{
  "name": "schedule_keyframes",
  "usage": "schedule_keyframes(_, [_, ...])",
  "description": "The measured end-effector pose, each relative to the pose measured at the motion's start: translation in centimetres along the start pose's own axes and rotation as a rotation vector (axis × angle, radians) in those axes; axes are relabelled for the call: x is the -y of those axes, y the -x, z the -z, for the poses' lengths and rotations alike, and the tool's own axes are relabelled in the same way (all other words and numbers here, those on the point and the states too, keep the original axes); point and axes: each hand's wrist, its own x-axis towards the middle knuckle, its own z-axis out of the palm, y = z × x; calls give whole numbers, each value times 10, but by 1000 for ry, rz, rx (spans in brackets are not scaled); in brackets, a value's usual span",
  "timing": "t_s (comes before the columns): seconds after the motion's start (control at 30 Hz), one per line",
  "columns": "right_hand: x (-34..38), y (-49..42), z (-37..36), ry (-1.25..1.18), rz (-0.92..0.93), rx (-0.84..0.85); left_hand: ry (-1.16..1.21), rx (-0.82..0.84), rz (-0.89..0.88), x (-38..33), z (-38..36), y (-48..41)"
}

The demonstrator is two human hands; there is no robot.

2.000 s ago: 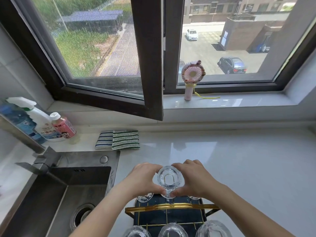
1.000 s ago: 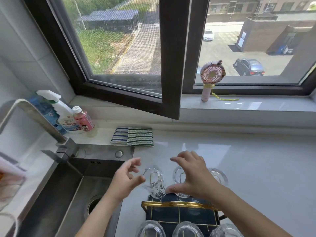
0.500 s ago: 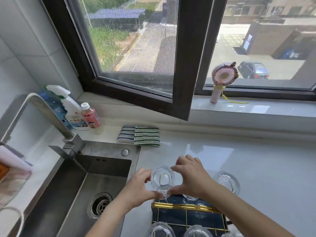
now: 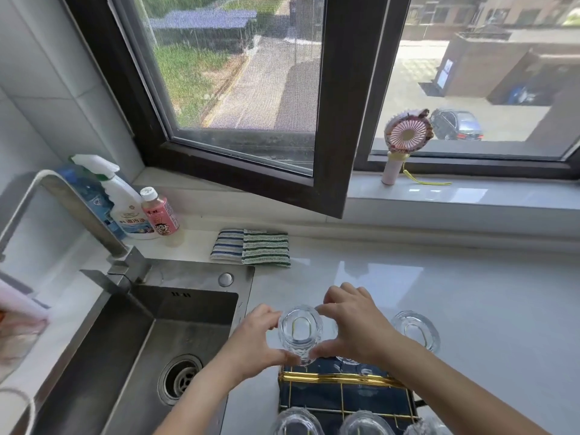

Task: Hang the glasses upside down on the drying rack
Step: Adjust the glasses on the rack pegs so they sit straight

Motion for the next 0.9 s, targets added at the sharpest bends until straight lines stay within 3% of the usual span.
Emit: schedule_keyframes(0.9, [5, 1, 2, 122, -12, -4, -27, 11, -41, -4, 3, -2])
